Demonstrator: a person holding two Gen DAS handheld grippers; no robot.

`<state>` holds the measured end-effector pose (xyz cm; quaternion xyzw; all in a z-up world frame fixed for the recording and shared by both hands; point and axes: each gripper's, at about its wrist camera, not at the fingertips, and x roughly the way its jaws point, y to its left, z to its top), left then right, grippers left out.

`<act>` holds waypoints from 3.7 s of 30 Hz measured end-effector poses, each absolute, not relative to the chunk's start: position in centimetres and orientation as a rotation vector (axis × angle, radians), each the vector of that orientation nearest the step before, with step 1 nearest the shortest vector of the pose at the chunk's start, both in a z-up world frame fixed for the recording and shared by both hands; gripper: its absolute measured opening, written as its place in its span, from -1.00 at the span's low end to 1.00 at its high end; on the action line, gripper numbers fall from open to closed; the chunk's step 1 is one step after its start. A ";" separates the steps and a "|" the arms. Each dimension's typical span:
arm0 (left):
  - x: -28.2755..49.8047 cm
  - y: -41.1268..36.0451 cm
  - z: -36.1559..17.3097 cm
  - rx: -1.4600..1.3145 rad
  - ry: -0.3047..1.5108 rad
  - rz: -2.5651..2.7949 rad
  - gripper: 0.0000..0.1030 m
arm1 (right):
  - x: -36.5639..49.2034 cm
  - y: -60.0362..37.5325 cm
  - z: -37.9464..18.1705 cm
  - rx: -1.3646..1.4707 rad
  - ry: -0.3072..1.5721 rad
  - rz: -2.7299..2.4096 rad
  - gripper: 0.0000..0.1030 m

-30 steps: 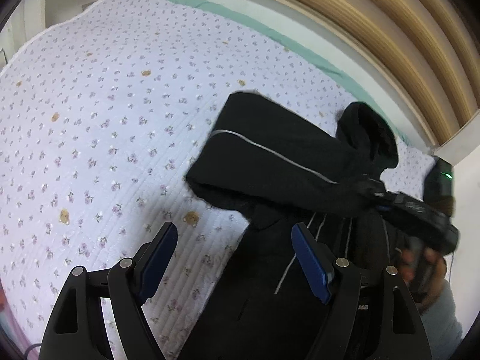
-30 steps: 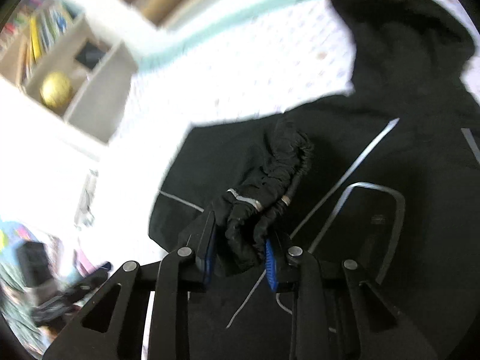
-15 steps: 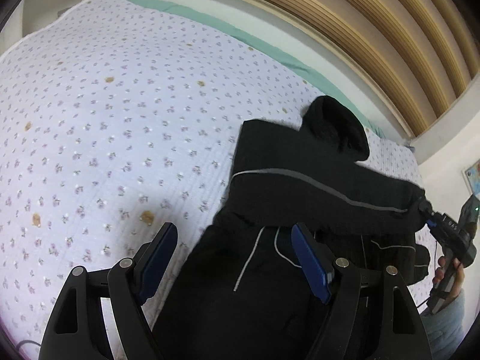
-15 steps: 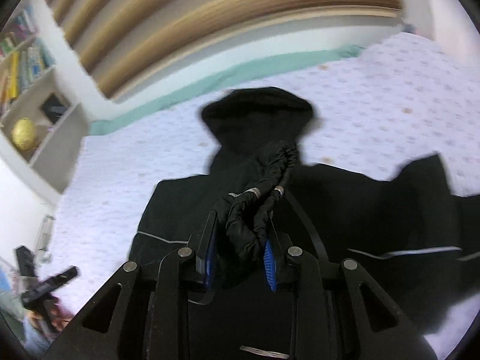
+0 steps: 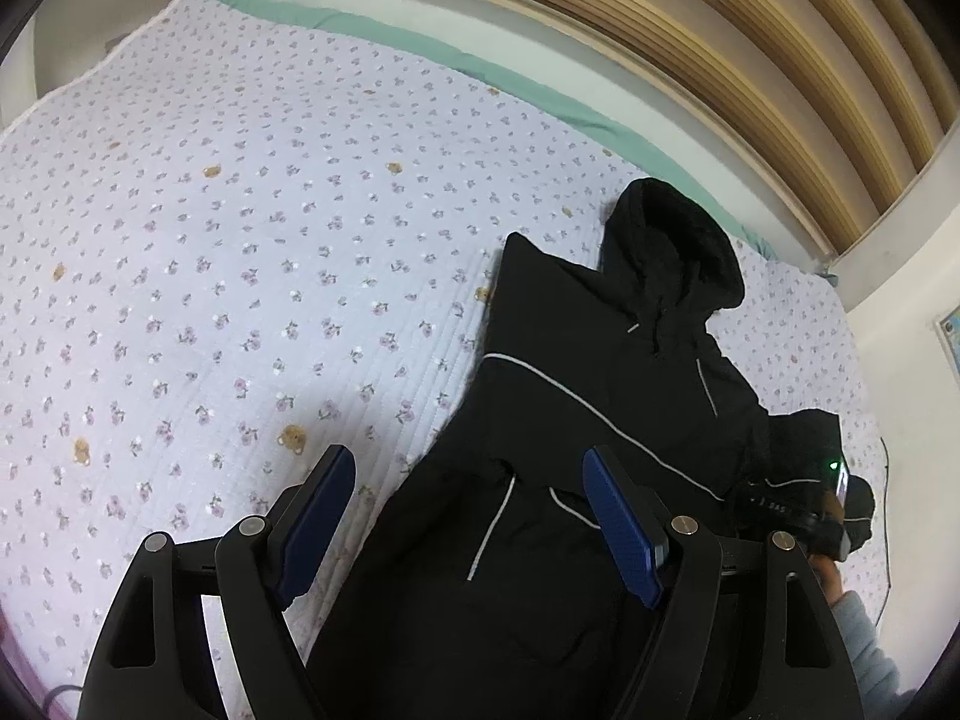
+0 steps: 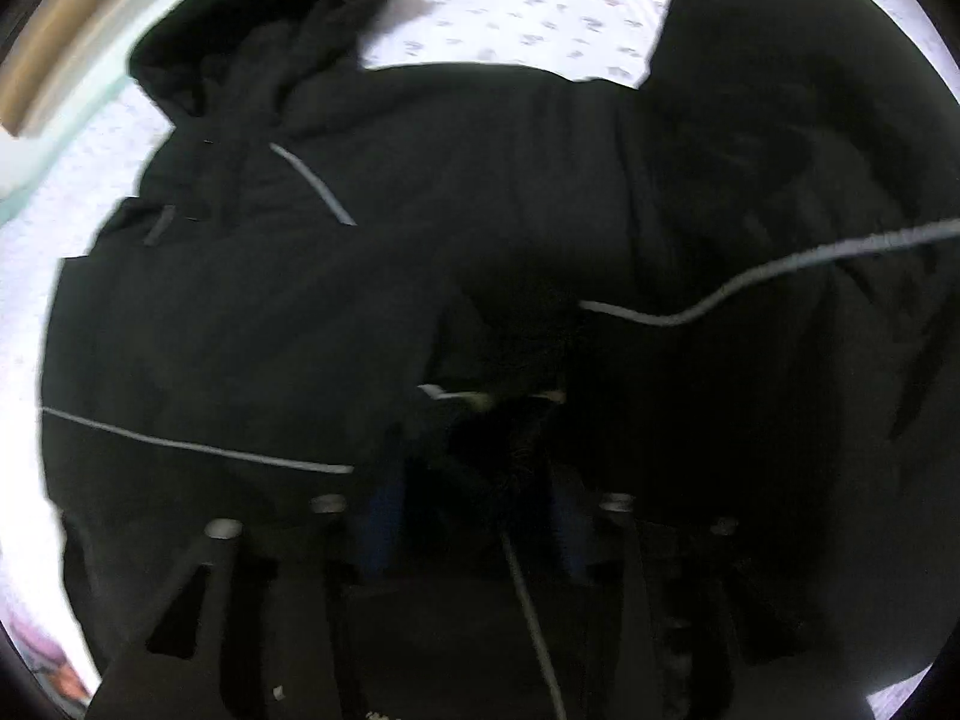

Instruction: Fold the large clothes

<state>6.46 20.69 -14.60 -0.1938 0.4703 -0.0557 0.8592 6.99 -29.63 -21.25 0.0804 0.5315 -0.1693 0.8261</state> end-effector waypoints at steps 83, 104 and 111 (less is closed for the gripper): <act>3.6 7.9 -10.2 -0.215 1.054 -0.288 0.44 | -9.4 -22.4 -6.8 0.090 0.895 -0.259 1.00; 0.9 7.2 -13.4 -0.180 1.157 -0.244 0.45 | -16.4 -48.8 -7.2 0.416 0.653 -0.655 1.00; 1.6 7.2 -13.2 -0.147 1.157 -0.202 0.45 | -14.3 -55.2 -11.1 0.611 0.631 -0.627 1.00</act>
